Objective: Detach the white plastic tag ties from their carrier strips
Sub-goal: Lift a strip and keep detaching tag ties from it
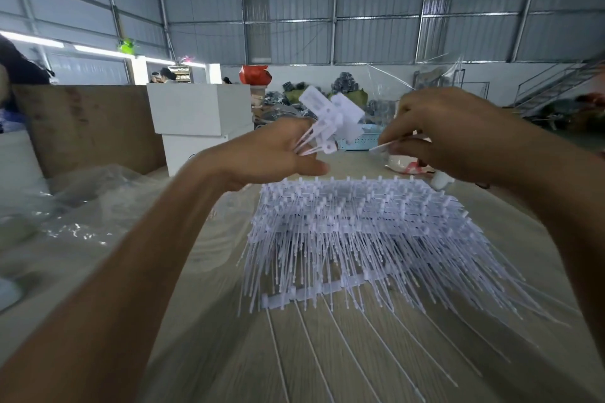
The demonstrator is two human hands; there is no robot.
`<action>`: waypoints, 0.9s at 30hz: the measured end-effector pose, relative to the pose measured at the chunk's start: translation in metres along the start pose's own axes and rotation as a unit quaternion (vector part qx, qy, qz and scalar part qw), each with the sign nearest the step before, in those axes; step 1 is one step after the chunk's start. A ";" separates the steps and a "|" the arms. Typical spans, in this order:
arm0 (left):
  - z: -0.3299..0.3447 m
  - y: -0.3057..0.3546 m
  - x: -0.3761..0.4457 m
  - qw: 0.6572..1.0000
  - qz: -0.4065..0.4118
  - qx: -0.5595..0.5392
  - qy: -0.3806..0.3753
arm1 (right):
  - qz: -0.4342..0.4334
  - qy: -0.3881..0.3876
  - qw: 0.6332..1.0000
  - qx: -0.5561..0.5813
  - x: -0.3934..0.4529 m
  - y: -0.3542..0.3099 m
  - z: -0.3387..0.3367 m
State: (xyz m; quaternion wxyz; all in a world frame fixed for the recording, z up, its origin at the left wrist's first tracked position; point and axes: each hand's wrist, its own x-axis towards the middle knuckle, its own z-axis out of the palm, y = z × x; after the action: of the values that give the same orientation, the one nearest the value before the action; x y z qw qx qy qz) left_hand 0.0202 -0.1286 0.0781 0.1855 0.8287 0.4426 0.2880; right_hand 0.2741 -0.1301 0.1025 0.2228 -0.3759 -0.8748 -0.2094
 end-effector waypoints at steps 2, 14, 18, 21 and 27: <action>-0.001 -0.003 0.002 0.999 0.002 -0.011 0.043 | 0.002 -0.001 1.000 0.002 0.001 0.002 0.001; 0.024 0.012 0.014 0.955 0.065 -0.240 0.162 | 0.020 -0.008 0.948 0.317 -0.001 -0.015 0.003; 0.036 0.020 0.016 0.914 0.057 -0.387 0.103 | 0.022 -0.016 0.900 0.434 -0.002 -0.018 0.002; 0.041 0.021 0.016 0.903 0.084 -0.415 0.072 | 0.030 -0.011 0.868 0.495 -0.004 -0.017 0.004; 0.040 0.021 0.015 0.932 0.103 -0.327 0.117 | 0.053 -0.024 0.833 0.551 -0.003 -0.016 0.011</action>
State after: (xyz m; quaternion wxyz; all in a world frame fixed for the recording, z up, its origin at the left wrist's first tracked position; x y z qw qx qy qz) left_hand 0.0653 -0.1297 0.0639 0.3630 0.7236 0.2547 0.5290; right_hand 0.2611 -0.1358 0.0891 0.3826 -0.2414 -0.8293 0.3279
